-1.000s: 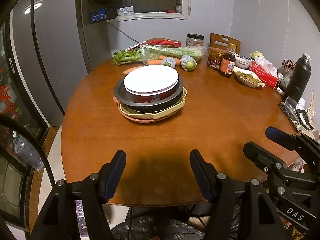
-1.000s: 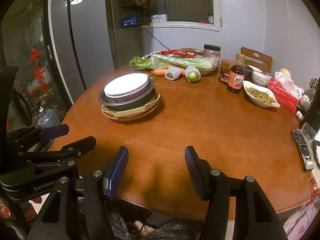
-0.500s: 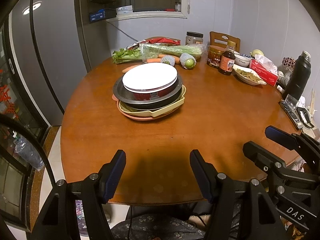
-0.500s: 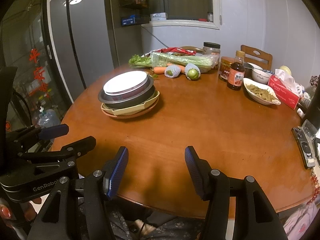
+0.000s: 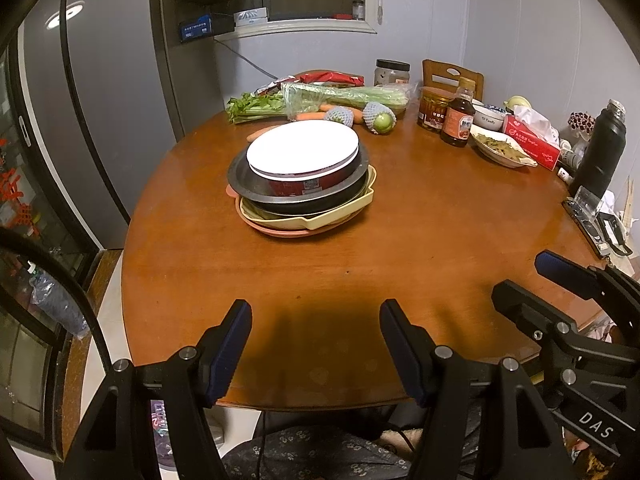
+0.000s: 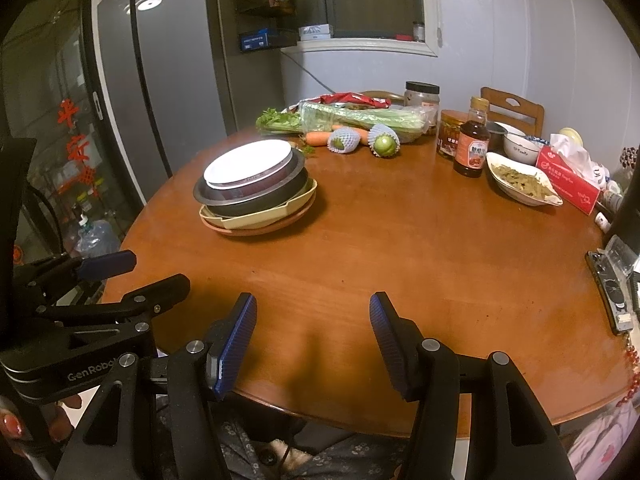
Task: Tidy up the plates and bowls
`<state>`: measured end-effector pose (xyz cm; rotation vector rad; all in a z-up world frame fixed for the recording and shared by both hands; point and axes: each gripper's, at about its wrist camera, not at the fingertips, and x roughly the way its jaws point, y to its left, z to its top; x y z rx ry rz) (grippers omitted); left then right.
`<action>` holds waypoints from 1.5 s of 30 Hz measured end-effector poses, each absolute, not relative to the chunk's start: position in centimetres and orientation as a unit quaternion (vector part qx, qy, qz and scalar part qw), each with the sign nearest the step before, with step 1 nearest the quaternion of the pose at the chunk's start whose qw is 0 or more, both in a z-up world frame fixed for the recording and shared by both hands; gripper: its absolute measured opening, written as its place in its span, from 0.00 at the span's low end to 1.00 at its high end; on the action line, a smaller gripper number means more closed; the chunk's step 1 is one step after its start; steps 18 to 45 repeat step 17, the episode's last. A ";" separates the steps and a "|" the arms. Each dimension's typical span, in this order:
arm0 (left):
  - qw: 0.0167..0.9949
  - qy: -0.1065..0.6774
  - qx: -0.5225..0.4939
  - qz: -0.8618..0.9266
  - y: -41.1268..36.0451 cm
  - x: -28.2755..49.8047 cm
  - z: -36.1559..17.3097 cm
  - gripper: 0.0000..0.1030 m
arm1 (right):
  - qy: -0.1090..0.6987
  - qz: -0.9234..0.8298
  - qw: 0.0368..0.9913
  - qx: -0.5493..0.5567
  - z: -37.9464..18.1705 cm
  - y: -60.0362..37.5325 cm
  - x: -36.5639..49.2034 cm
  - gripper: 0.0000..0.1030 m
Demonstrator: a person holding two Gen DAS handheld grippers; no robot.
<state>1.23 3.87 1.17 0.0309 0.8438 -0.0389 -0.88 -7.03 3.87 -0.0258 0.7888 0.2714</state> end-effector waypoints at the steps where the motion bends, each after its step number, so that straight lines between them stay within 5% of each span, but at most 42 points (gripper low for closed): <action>1: 0.912 0.410 0.015 -0.019 3.9 1.2 1.1 0.64 | 0.383 0.131 0.914 -0.012 3.8 -7.1 -0.8 0.59; 45: 0.911 0.413 0.013 -0.006 5.1 3.1 0.1 0.65 | 0.389 0.126 0.913 -0.005 3.3 -7.5 0.3 0.59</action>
